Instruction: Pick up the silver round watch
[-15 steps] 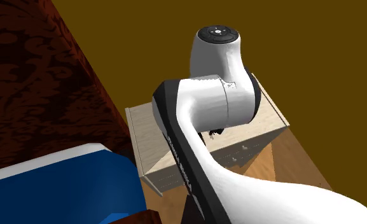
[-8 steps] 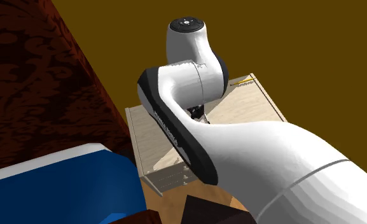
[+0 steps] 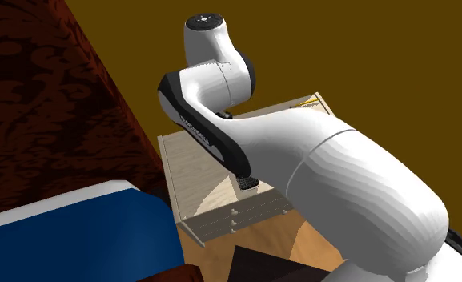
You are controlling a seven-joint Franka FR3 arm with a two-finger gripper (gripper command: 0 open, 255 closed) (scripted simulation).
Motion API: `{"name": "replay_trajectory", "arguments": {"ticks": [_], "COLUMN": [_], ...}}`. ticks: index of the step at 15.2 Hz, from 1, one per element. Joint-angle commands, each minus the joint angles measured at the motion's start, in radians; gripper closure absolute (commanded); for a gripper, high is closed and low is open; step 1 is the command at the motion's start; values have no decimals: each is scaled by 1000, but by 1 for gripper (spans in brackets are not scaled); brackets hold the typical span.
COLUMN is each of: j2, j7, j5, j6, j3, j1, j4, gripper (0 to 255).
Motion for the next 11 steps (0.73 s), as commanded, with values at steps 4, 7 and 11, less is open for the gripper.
{"name": "replay_trajectory", "arguments": {"ticks": [4,7,11], "j2": [40,48,45], "j7": [18,21,22], "j5": [-20,-26,-25], "j6": [45,75,83], "j3": [-8,-10,-10], "j1": [12,12,10], "j4": [-7,-30,-41], "gripper": [0,0,255]}}
